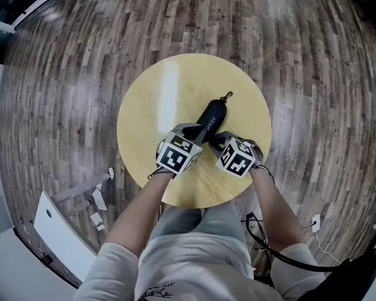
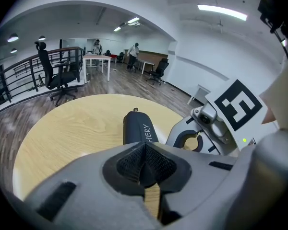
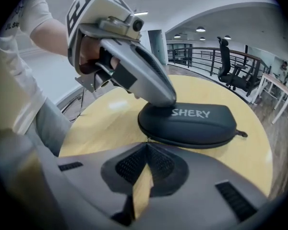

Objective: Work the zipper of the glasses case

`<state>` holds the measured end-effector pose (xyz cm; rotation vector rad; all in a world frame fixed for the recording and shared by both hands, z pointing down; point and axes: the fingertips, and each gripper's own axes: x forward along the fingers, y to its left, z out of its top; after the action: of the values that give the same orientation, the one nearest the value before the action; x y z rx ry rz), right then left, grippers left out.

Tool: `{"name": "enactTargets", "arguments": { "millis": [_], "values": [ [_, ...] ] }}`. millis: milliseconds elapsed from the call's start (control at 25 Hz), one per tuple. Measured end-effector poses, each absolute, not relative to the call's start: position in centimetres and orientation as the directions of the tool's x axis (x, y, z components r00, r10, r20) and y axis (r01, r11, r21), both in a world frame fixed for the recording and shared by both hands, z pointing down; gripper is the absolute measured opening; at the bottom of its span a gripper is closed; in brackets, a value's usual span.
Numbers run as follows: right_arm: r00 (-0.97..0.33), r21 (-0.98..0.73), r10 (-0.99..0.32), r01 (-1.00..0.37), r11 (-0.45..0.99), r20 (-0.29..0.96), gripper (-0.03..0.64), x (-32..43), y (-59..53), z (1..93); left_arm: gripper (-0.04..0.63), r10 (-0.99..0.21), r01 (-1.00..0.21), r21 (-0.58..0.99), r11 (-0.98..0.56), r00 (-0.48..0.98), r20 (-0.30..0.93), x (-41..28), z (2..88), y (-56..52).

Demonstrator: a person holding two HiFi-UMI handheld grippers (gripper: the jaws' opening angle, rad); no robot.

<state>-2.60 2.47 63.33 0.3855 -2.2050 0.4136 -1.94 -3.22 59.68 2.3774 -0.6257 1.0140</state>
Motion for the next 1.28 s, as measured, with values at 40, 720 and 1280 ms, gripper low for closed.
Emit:
{"name": "enactTargets", "arguments": {
  "millis": [40, 720, 1280],
  "values": [
    [-0.606, -0.165, -0.128, -0.404, 0.900, 0.785, 0.002, -3.1, 2.8, 63.3, 0.005, -0.218, -0.572, 0.245, -0.783, 0.621, 0.753, -1.9, 59.7, -3.2],
    [-0.473, -0.110, -0.105, -0.405, 0.908, 0.875, 0.002, 8.9, 5.6, 63.6, 0.005, 0.034, -0.277, 0.270, -0.922, 0.636, 0.771, 7.2, 59.7, -0.8],
    [-0.514, -0.208, -0.244, -0.671, 0.711, 0.822, 0.002, 4.9, 9.0, 63.2, 0.005, 0.009, -0.286, 0.246, -0.926, 0.636, 0.772, 6.5, 59.9, -0.9]
  ]
}}
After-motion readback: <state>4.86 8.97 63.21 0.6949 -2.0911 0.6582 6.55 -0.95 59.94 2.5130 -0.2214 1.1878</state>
